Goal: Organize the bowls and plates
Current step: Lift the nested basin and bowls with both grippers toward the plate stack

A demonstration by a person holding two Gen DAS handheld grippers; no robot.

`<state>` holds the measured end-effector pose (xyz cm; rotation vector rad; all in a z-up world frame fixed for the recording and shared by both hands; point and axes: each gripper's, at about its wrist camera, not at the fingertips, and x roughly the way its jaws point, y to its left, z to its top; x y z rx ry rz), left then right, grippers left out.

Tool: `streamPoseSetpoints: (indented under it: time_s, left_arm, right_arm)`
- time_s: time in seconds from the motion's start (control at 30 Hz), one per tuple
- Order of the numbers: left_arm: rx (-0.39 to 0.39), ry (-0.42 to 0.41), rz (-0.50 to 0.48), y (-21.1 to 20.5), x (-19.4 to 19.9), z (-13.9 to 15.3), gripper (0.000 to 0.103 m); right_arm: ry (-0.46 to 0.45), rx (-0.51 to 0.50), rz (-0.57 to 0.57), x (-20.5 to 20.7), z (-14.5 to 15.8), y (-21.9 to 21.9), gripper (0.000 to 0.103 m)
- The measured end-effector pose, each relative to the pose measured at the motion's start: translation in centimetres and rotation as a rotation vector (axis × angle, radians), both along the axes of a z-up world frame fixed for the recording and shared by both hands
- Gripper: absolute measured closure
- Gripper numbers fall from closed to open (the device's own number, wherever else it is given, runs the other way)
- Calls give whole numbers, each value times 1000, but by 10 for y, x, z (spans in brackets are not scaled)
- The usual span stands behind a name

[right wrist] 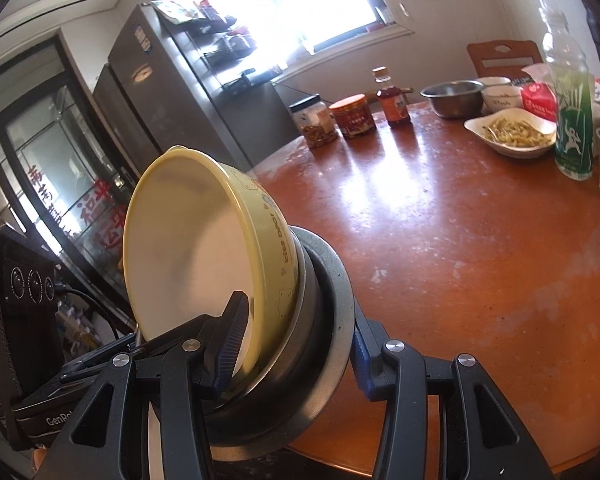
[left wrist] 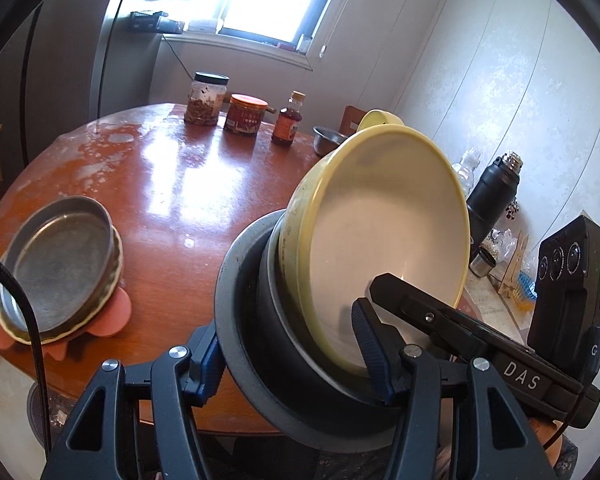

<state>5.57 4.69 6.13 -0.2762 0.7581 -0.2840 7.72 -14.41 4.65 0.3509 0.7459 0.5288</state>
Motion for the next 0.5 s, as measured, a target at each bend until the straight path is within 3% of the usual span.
streamPoseSetpoints:
  time_s: [0.5]
  left_arm:
    - [21, -49, 127, 71, -32, 24, 45]
  right_arm:
    - [-71, -23, 114, -4, 26, 75, 55]
